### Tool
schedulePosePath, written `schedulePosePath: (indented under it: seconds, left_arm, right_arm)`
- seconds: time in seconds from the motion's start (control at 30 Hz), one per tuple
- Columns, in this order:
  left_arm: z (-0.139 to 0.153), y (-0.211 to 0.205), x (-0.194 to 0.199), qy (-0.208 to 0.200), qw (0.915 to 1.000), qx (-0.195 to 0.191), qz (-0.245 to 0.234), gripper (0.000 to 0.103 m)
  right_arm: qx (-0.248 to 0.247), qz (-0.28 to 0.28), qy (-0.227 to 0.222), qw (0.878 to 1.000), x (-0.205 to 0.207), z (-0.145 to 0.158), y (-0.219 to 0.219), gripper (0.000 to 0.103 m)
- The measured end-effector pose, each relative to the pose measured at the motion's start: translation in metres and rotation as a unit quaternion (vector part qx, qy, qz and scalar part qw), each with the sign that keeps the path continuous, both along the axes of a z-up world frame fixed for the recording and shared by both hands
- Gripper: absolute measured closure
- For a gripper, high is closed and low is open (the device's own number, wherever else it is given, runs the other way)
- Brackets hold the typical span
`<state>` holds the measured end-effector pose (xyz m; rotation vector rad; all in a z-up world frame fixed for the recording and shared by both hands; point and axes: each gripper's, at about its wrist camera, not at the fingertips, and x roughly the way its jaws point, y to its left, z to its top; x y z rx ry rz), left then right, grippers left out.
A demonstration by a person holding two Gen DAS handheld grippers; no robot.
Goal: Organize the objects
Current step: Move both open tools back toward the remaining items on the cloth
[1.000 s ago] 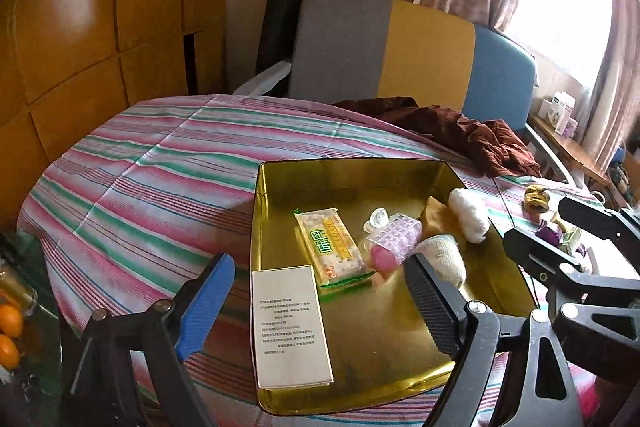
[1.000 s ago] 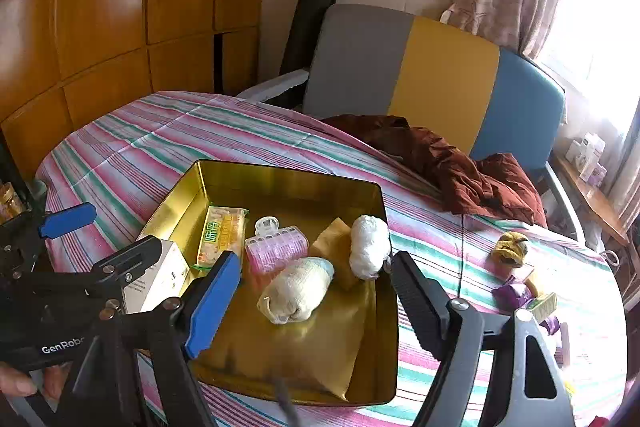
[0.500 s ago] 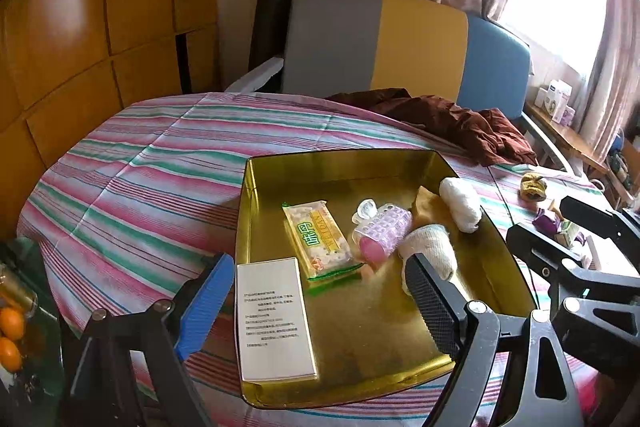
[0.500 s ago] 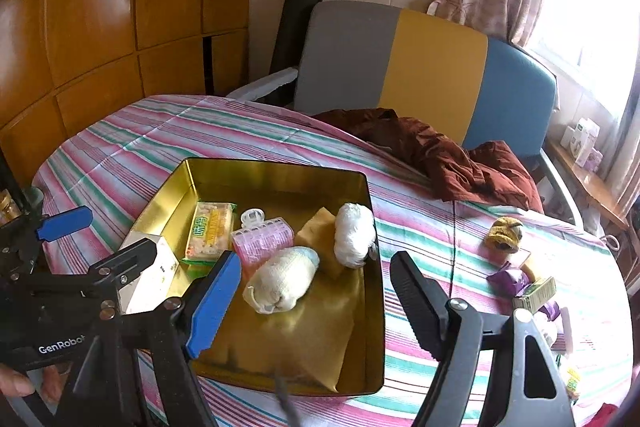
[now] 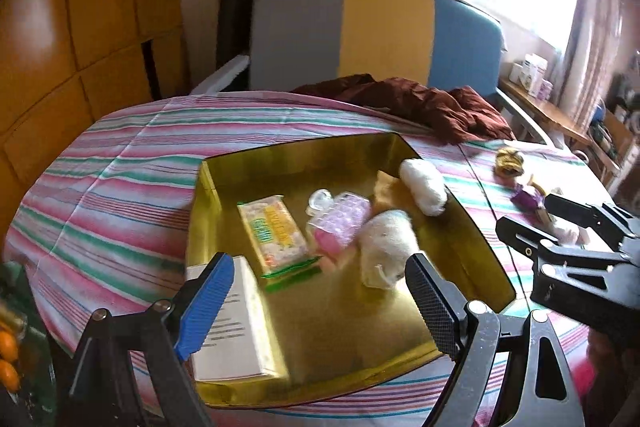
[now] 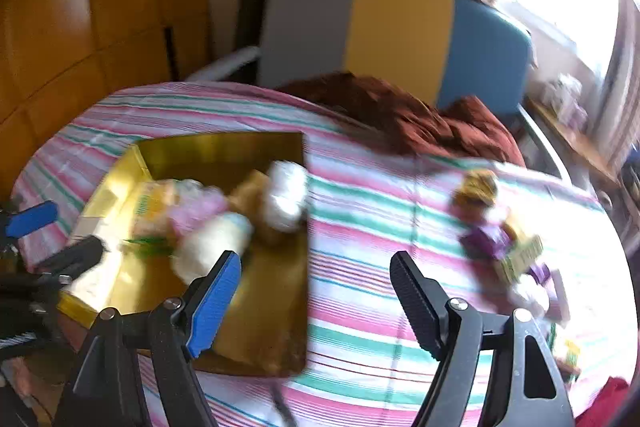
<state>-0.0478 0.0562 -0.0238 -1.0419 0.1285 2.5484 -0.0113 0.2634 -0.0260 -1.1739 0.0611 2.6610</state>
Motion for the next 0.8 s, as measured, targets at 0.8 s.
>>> schedulePosePath:
  seconds: [0.8]
  left_arm:
    - [0.016,0.123,0.001,-0.006,0.9903,-0.01,-0.139,0.015]
  right_arm:
    - [-0.136,-0.258,0.018,0.956,0.045,-0.009,0.26,0.025]
